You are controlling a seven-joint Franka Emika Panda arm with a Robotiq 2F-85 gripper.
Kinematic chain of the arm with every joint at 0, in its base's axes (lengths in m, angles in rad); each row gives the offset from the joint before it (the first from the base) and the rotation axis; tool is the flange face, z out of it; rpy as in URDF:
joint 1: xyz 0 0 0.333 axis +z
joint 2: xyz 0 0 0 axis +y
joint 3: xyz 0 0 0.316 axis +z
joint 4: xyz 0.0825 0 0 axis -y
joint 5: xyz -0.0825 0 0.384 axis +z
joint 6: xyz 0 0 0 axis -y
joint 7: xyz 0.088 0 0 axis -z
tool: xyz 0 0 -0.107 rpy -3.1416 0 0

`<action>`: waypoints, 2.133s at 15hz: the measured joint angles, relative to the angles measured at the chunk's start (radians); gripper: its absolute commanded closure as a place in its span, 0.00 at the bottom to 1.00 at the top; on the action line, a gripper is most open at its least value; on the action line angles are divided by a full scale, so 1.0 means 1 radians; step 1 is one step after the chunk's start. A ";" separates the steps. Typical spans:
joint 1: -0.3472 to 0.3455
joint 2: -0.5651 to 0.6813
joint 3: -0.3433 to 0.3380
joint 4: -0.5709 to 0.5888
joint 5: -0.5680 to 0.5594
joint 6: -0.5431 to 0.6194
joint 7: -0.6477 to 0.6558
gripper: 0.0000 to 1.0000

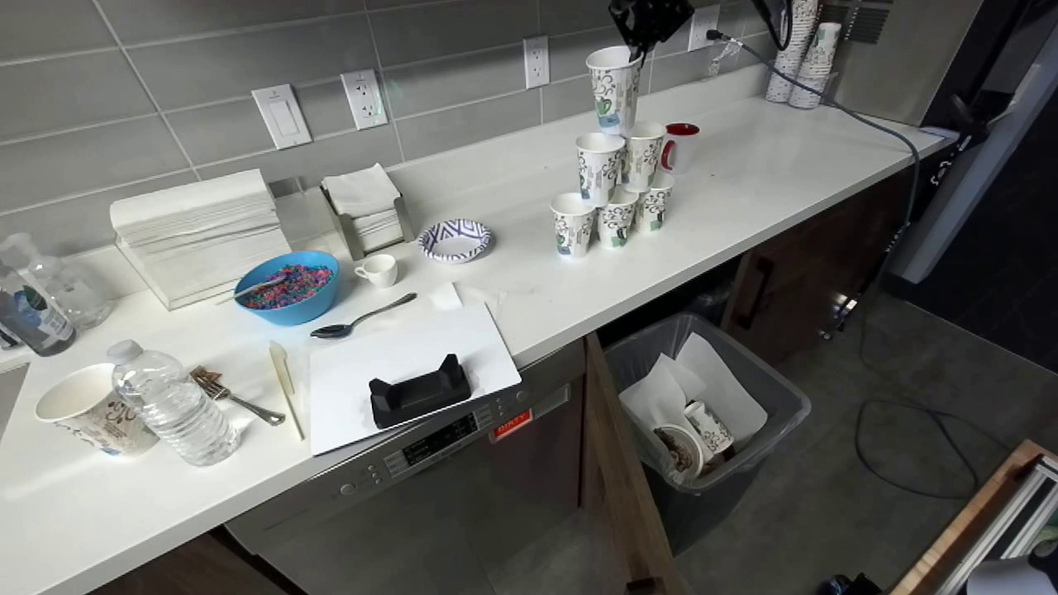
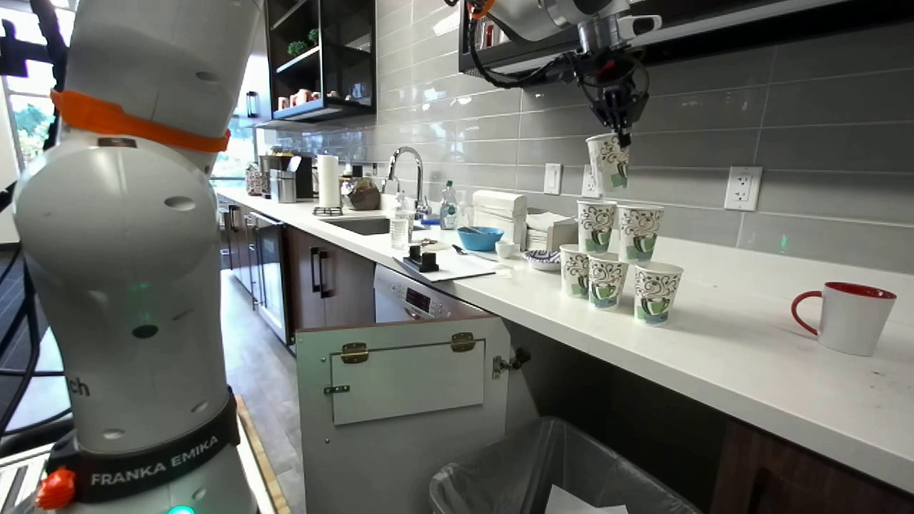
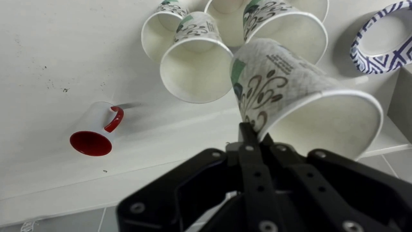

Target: Put each cup in the stack, into the other

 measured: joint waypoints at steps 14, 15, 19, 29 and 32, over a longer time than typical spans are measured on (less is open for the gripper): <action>0.008 0.007 0.015 0.019 0.004 0.000 0.029 0.99; 0.009 0.009 0.016 0.019 0.006 0.000 0.033 0.99; 0.009 0.020 0.021 0.018 0.009 0.000 0.052 0.99; 0.009 0.039 0.023 0.018 0.024 0.000 0.074 0.99; 0.009 0.041 0.021 0.018 0.034 0.000 0.074 0.99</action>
